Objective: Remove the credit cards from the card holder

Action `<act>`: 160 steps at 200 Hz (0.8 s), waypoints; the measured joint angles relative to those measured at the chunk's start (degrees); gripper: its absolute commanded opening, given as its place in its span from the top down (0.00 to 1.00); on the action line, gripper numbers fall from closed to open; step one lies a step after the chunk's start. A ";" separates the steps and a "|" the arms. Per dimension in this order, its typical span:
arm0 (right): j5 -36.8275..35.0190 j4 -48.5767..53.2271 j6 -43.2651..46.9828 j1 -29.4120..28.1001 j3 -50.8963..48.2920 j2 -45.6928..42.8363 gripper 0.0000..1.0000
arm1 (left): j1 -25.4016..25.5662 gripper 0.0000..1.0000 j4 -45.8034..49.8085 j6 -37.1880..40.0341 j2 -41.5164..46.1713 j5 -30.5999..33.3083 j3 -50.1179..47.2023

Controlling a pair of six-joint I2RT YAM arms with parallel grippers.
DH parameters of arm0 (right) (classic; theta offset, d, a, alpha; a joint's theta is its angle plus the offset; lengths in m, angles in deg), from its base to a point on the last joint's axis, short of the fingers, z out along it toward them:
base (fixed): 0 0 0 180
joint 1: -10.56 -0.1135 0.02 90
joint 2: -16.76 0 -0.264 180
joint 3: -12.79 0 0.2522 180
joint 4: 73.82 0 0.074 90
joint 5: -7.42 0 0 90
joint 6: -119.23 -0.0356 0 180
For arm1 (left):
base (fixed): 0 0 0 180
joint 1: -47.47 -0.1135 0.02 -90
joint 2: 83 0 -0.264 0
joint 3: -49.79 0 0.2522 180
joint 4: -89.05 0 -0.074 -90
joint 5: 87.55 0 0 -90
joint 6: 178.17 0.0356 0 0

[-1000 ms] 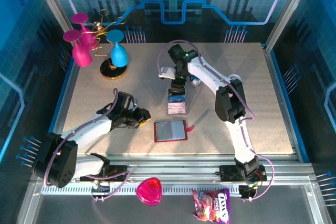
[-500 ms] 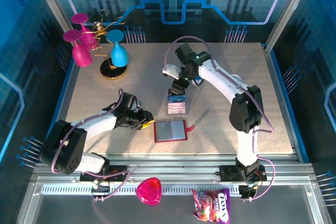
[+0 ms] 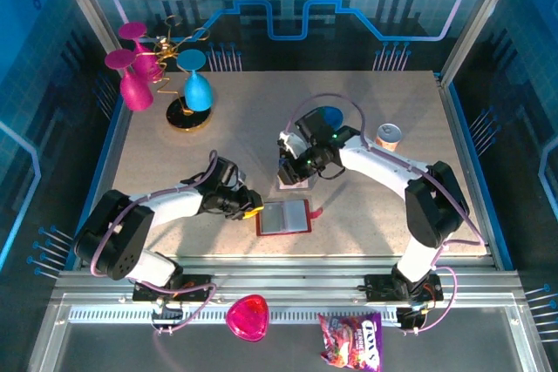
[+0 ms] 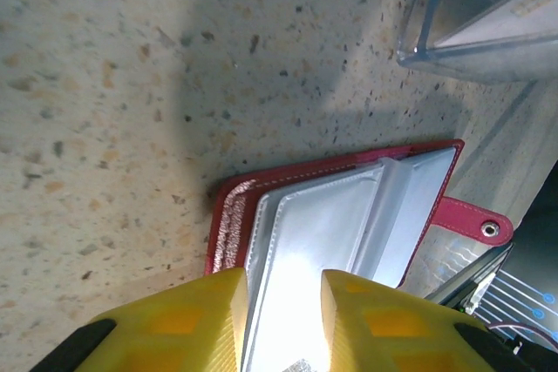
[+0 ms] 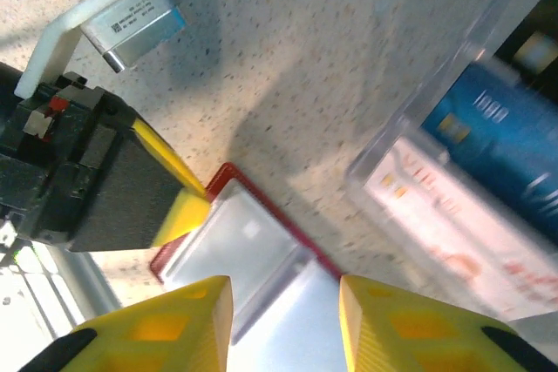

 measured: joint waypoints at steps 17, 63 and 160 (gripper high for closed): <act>1.05 -2.36 -6.47 -0.96 -3.13 -0.79 0.67 | 0.50 0.76 0.02 -0.66 0.00 0.02 -0.02; 2.54 -8.04 -19.71 -5.33 -10.34 -3.21 0.67 | 1.53 0.81 0.09 -1.16 1.92 0.28 -1.75; 9.05 -16.76 -32.33 -7.08 -14.78 1.36 0.65 | 1.75 0.93 0.17 -2.38 4.39 1.11 -4.33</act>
